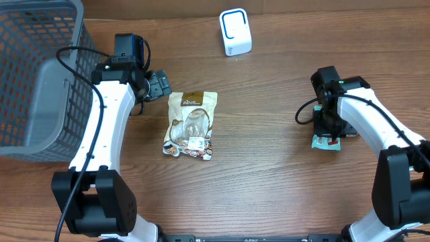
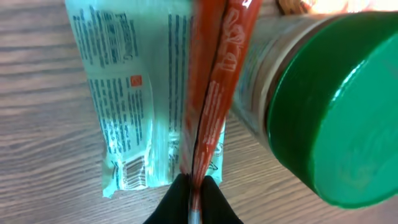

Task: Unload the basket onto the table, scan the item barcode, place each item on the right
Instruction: 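Carry the red stick right and lower it beside the jar, then open the right gripper and move it left to the Pantree bag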

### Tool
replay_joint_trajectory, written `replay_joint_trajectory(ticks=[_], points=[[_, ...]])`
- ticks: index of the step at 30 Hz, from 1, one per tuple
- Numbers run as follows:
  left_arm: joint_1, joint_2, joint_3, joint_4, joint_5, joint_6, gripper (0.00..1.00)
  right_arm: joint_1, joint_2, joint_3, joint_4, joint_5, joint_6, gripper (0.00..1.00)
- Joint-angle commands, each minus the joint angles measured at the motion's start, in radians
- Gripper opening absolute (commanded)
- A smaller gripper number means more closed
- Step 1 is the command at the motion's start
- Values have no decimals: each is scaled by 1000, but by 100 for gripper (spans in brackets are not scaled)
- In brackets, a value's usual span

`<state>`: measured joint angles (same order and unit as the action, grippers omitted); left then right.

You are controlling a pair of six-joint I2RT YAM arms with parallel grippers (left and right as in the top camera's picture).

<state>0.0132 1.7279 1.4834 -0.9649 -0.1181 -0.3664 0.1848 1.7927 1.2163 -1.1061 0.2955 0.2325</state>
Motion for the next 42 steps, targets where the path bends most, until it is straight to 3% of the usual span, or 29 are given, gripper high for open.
replay_joint_trajectory(ticks=[1, 4, 10, 16, 20, 27, 36, 42], points=[[0, 0, 11, 1, -15, 8, 100, -2, -1, -5, 10, 18, 0, 15], [0, 0, 11, 2, -15, 8, 100, -2, -1, -5, 19, 18, 0, 33], [0, 0, 11, 1, -15, 8, 100, -2, -1, -5, 52, -23, 8, 36], [0, 0, 11, 1, -15, 8, 100, 3, -1, -5, 217, -502, 61, 42], [0, 0, 11, 2, -15, 8, 100, 42, -1, -5, 322, -647, 171, 45], [0, 0, 11, 2, -15, 8, 100, 229, -1, -5, 497, -631, 247, 47], [0, 0, 11, 1, -15, 8, 100, 560, 41, -6, 689, -356, 269, 58], [0, 0, 11, 1, -15, 8, 99, 654, 62, -6, 715, -237, 269, 63]])
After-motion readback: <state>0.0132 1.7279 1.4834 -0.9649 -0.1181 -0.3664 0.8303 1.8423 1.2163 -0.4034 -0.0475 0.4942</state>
